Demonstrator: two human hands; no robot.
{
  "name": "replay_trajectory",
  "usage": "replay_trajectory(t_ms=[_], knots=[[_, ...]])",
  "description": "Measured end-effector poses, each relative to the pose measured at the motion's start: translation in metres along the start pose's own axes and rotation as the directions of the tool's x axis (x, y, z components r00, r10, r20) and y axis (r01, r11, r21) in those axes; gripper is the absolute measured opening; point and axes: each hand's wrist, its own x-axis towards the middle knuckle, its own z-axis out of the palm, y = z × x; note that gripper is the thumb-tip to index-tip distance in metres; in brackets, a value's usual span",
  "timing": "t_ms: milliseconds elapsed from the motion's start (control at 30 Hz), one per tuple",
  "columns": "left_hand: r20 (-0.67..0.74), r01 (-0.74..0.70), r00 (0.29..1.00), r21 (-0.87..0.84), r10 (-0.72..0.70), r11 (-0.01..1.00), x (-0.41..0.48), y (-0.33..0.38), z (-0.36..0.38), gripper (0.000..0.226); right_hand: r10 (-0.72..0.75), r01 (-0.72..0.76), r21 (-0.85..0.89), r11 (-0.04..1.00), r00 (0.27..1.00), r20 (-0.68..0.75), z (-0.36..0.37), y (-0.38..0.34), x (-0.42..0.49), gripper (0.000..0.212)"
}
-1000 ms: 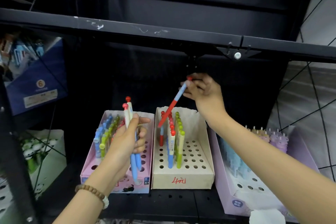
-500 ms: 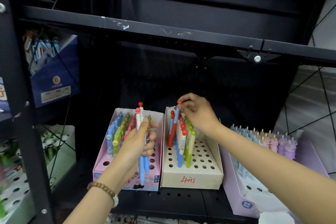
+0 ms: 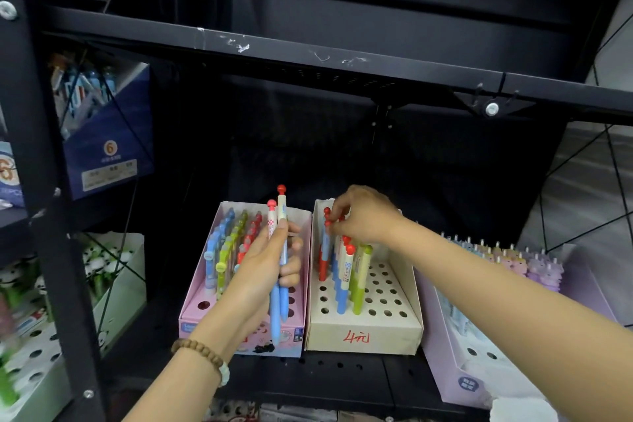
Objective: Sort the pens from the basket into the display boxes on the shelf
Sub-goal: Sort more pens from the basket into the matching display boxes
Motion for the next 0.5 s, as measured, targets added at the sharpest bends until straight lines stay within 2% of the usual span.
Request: replay_trajectory(t_ms=[67,100,167,233,300,367,433,500], knots=[[-0.005,0.008,1.000,0.040,-0.007,0.999,-0.002,0.000,0.000,0.031,-0.007,0.006,0.041,0.999,0.999,0.044,-0.006,-0.001,-0.001,0.018],[0.003,0.010,1.000,0.070,-0.010,0.998,-0.003,0.000,0.000,0.034,-0.006,0.001,0.170,0.985,1.000,0.028,-0.009,-0.002,-0.003,0.020],[0.065,-0.007,0.998,0.137,-0.002,0.991,-0.006,0.001,0.002,0.037,0.028,-0.026,0.541,0.841,1.000,0.004,-0.017,-0.008,-0.010,0.029],[0.153,-0.035,0.988,0.182,0.006,0.983,-0.008,0.002,0.007,0.039,0.002,-0.053,0.750,0.660,0.998,0.070,-0.023,-0.014,-0.018,0.034],[0.205,-0.040,0.979,0.220,-0.006,0.975,-0.007,0.003,0.015,0.039,-0.062,-0.055,0.811,0.582,0.992,0.111,-0.023,-0.017,-0.026,0.031],[0.236,-0.042,0.972,0.237,-0.015,0.971,-0.006,0.004,0.022,0.040,-0.068,-0.029,0.849,0.528,0.995,0.077,-0.027,-0.013,-0.033,0.023],[0.213,-0.062,0.977,0.266,0.004,0.962,-0.002,0.005,0.026,0.039,0.020,-0.010,0.929,0.371,1.000,0.003,-0.037,-0.001,-0.038,0.017],[0.149,-0.095,0.988,0.312,0.050,0.945,0.003,0.006,0.026,0.037,0.203,0.048,0.980,0.192,0.975,-0.087,-0.051,0.020,-0.042,0.014]])
